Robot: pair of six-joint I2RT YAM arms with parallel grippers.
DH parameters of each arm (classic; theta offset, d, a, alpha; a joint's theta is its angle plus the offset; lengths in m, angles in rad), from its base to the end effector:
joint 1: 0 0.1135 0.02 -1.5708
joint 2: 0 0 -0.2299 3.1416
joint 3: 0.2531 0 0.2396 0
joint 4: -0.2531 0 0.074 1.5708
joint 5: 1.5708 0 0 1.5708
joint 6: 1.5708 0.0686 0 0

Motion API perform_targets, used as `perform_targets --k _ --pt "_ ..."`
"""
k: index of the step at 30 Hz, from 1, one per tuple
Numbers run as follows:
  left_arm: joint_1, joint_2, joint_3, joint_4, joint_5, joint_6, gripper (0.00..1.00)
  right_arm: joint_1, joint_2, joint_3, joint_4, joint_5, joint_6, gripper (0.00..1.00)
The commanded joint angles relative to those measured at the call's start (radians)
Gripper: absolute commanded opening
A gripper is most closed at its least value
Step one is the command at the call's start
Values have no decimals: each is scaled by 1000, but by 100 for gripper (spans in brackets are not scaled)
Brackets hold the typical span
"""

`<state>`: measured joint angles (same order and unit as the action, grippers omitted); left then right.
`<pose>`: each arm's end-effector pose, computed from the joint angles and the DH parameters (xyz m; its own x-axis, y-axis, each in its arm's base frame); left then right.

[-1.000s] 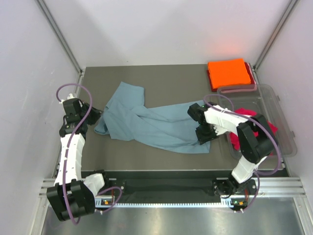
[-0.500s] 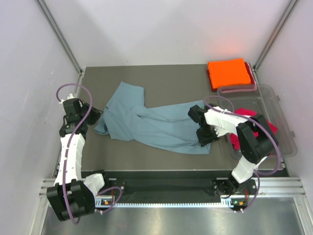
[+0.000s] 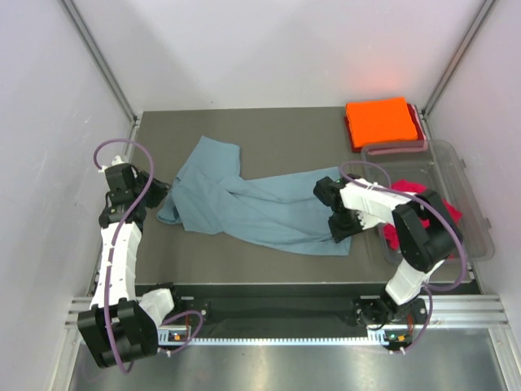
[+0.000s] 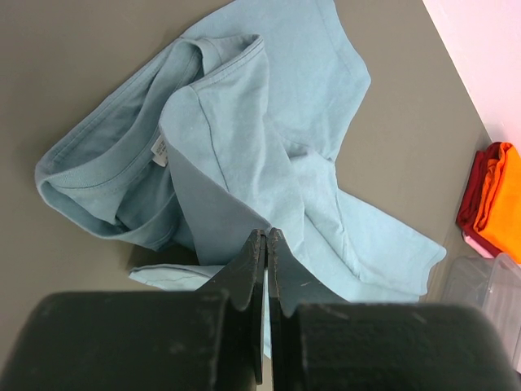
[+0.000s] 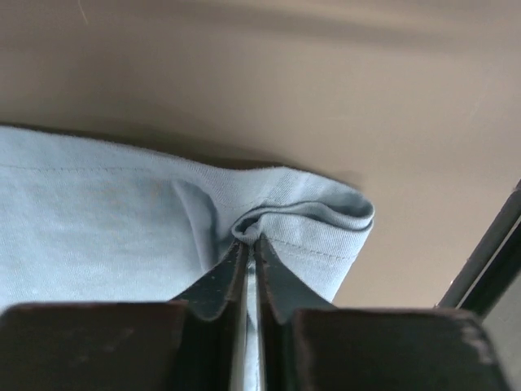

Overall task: Fold and stack the t-shirts
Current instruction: Flatten the tshirt out

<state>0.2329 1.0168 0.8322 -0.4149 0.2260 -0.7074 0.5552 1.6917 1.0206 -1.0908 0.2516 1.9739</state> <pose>0.2511 0.0438 0.2459 -0.3881 -0.7430 -0.5454 -0.3909 0.6686 -0.6326 0.2130 0.1120 0.1066 -0.1793 0.9372 -0.2993 0.9835 0.1629 -0.0788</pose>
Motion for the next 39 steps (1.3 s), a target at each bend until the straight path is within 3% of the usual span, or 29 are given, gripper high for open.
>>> perform_targets --k 1,9,18,22,28,31,35,39 --pt "-7 -11 36 18 -5 13 0 -3 -33 7 -53 70 22 1" --pt "-10 -7 22 30 -2 5 0 2 -162 92 -179 155 -33 1" --pt "-10 -29 41 1 7 0 0 5 -302 -11 -135 143 -78 0" --pt "-12 -29 65 -21 7 0 0 5 -355 15 -123 190 -177 0" --pt "-14 52 220 -123 16 51 0 6 -509 87 -40 319 -461 0" --pt "-15 75 347 -181 22 57 0 3 -627 130 43 368 -727 0" --pt "-15 60 501 -272 47 42 0 2 -731 188 204 298 -992 0" --pt "-15 -27 622 -373 21 2 0 5 -799 269 134 198 -1070 0"
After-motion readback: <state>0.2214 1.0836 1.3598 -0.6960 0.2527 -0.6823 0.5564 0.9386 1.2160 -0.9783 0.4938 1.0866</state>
